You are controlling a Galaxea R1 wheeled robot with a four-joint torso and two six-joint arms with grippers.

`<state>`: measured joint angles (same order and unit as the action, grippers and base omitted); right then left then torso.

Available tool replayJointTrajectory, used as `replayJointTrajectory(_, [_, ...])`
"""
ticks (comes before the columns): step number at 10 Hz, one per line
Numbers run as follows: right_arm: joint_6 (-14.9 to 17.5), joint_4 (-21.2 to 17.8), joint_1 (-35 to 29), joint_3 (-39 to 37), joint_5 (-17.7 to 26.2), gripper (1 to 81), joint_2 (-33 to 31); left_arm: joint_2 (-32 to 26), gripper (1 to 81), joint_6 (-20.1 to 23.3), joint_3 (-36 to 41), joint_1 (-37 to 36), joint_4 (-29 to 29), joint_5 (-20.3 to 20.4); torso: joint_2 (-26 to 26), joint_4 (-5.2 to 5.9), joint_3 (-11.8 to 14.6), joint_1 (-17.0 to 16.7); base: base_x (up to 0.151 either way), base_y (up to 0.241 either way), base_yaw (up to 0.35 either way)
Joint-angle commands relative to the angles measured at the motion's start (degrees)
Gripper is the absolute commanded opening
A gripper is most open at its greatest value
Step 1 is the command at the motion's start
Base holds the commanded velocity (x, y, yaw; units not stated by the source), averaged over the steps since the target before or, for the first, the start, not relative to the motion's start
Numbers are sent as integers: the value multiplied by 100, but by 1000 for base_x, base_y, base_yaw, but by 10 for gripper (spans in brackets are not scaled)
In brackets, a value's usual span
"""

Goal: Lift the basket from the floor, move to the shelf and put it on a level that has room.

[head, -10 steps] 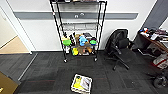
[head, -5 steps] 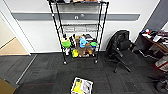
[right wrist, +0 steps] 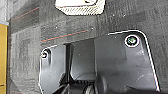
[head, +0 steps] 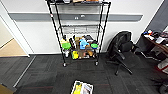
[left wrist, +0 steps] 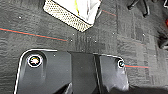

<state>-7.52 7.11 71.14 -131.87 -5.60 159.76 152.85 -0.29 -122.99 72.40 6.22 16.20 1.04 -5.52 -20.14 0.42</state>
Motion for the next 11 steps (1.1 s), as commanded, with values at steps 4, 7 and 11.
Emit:
replayJointTrajectory(4, [-12,28,-166,13,296,811,-64,-61,811,-15,56,-178,-50,-301,0,0,0,0,136,0,0])
replayJointTrajectory(7, [-12,28,-157,13,296,811,-55,-51,811,-15,56,-178,-59,-302,0,0,0,0,136,0,0])
replayJointTrajectory(11, [-12,28,-139,4,296,811,-47,-43,811,-15,47,-178,-59,-311,0,0,0,2,135,0,0])
